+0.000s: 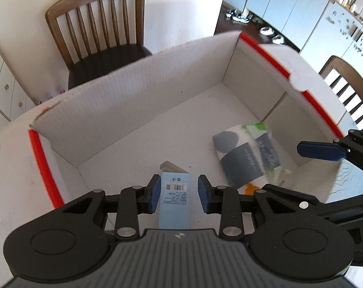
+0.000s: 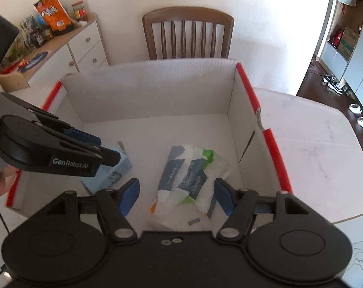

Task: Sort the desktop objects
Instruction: 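Open both tools to drop the carton and bag into the red box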

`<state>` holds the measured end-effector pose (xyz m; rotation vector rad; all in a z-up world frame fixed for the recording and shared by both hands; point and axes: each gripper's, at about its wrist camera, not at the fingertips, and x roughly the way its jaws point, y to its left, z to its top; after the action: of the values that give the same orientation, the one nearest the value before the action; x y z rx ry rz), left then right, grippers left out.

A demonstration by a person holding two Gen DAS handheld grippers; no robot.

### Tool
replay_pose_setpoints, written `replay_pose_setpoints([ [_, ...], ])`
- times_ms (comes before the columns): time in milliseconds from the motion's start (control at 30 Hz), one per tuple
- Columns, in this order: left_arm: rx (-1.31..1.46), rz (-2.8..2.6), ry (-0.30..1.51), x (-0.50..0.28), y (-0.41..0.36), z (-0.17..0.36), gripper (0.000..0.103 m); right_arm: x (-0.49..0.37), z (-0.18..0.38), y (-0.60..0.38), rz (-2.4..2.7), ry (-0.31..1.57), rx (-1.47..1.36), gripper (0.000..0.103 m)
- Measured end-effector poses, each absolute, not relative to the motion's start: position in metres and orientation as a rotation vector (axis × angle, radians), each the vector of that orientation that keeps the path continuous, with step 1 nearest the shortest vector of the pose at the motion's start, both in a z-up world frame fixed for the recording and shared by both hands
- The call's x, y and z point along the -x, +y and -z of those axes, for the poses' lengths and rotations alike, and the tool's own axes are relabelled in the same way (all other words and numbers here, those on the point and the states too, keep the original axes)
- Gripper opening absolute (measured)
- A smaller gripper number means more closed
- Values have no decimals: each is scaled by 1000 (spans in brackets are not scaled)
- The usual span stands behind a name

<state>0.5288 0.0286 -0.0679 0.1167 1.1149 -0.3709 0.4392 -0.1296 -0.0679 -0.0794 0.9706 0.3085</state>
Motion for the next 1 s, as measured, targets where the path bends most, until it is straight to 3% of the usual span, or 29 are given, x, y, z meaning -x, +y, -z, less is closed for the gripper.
replay_pose_setpoints([
  [67,-111,377,1095,-521,29,59,57,-434,61,-131,-314,962,77,69],
  [100,-111,378,1082,-533,21,53,60,-431,58,-131,-316,956,82,69],
  [533,-128,385,993,-484,23,13,74,-392,28,-139,-308,899,93,76],
  [1000,-95,391,947,-430,9,-11,80,-354,13,-165,-360,860,88,80],
])
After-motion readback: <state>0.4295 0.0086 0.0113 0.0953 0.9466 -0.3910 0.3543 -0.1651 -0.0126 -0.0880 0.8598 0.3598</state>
